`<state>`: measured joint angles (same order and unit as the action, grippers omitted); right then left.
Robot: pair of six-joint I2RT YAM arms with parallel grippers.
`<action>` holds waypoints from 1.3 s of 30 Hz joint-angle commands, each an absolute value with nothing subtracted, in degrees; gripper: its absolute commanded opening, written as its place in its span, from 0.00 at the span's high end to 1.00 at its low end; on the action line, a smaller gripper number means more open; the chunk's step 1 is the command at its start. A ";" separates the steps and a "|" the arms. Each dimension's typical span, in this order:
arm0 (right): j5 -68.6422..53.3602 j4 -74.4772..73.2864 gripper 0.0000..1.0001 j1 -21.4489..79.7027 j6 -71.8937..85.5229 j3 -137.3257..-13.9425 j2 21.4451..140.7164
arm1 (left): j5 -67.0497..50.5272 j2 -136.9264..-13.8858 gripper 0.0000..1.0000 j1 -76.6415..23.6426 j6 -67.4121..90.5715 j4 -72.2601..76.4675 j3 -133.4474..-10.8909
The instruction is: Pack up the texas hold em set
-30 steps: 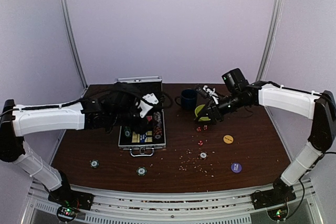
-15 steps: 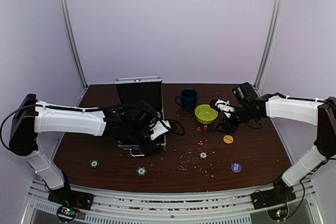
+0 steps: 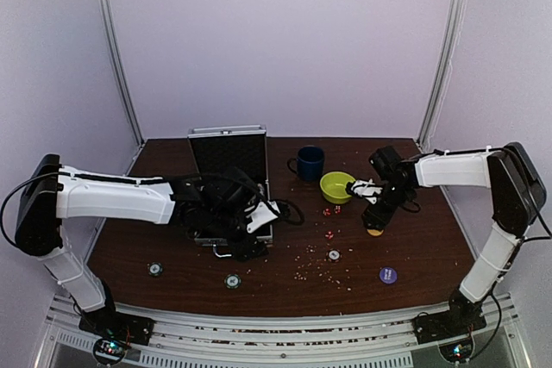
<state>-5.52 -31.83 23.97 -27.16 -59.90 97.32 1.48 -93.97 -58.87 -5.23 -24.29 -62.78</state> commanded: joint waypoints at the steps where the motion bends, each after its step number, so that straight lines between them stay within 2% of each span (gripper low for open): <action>1: -1.02 -35.54 0.30 23.69 -28.14 -61.73 99.78 | 2.42 -94.88 0.27 -59.15 -3.97 -24.09 -62.40; 30: -7.45 -44.48 0.33 23.72 -28.34 -65.77 107.39 | 4.36 -95.49 0.27 -59.15 -3.82 -23.62 -61.00; 39: -9.41 -45.38 0.42 23.69 -28.65 -65.17 109.56 | 4.96 -95.59 0.27 -59.16 -3.86 -23.13 -60.74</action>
